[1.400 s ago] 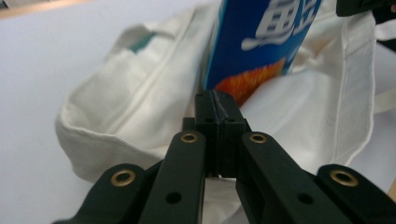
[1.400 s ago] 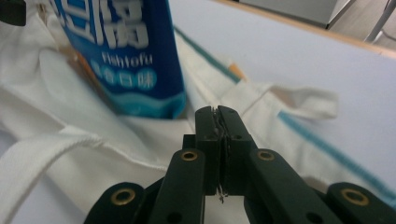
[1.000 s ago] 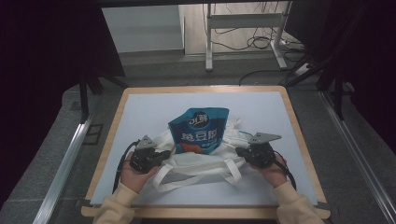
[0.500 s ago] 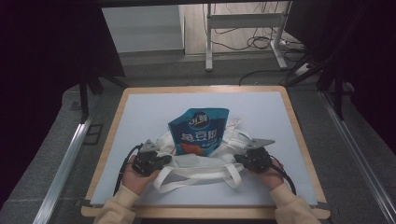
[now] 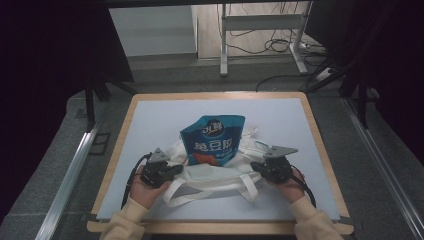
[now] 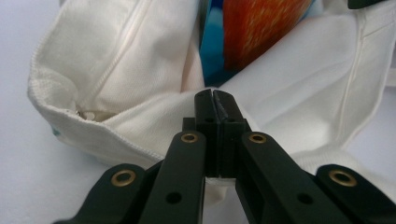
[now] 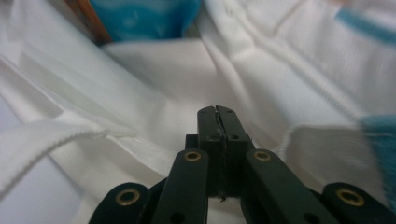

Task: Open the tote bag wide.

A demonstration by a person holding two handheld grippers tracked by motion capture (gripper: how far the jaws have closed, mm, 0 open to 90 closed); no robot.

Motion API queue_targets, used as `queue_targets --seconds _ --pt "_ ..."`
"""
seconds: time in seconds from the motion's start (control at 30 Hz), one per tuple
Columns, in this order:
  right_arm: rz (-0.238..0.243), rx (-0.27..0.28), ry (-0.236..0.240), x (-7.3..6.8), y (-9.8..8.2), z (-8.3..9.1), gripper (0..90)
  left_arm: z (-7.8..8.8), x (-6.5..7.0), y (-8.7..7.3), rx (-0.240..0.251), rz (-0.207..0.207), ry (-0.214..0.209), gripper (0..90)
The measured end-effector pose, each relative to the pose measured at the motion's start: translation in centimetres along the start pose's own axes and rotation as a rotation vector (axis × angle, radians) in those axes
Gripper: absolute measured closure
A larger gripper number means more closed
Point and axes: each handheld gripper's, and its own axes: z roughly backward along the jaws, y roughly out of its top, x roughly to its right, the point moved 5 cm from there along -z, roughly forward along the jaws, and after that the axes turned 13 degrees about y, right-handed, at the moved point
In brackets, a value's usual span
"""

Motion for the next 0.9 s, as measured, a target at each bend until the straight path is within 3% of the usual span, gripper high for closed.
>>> queue_targets --seconds 0.23,0.33,0.53,0.73,0.9 --pt "0.043 0.075 0.008 -1.4 2.5 0.9 89.0 1.3 -0.4 2.5 0.06 0.003 0.019 89.9" --pt "0.067 0.082 0.024 -2.3 3.4 0.4 89.0 0.7 -0.3 3.2 0.039 -0.002 0.024 89.9" --pt "0.085 0.019 0.061 -3.4 3.4 -1.9 88.9 -1.7 -0.5 3.1 -0.041 -0.027 0.073 89.9" --pt "0.076 -0.032 0.078 -3.7 2.1 -3.1 89.0 -3.1 -1.3 3.1 -0.062 -0.006 0.093 89.9" --pt "0.091 -0.088 0.112 -4.4 0.8 -3.5 89.1 -4.4 -1.9 3.4 -0.069 0.035 0.103 90.0"
